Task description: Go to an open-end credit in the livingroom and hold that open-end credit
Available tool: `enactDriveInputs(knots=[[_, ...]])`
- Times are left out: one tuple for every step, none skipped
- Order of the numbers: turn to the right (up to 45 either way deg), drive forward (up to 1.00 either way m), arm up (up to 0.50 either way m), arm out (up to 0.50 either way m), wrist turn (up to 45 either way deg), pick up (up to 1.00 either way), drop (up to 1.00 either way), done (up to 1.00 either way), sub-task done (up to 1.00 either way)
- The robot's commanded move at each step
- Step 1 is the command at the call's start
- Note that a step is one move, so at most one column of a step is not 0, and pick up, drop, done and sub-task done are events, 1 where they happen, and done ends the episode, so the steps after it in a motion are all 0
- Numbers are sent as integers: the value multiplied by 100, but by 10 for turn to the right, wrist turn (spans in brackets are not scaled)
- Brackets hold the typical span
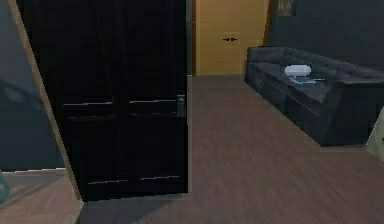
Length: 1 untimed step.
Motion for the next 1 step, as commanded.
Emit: enactDriveInputs(knots=[[-60, 0, 0, 0, 0, 0, 0, 0, 0]])
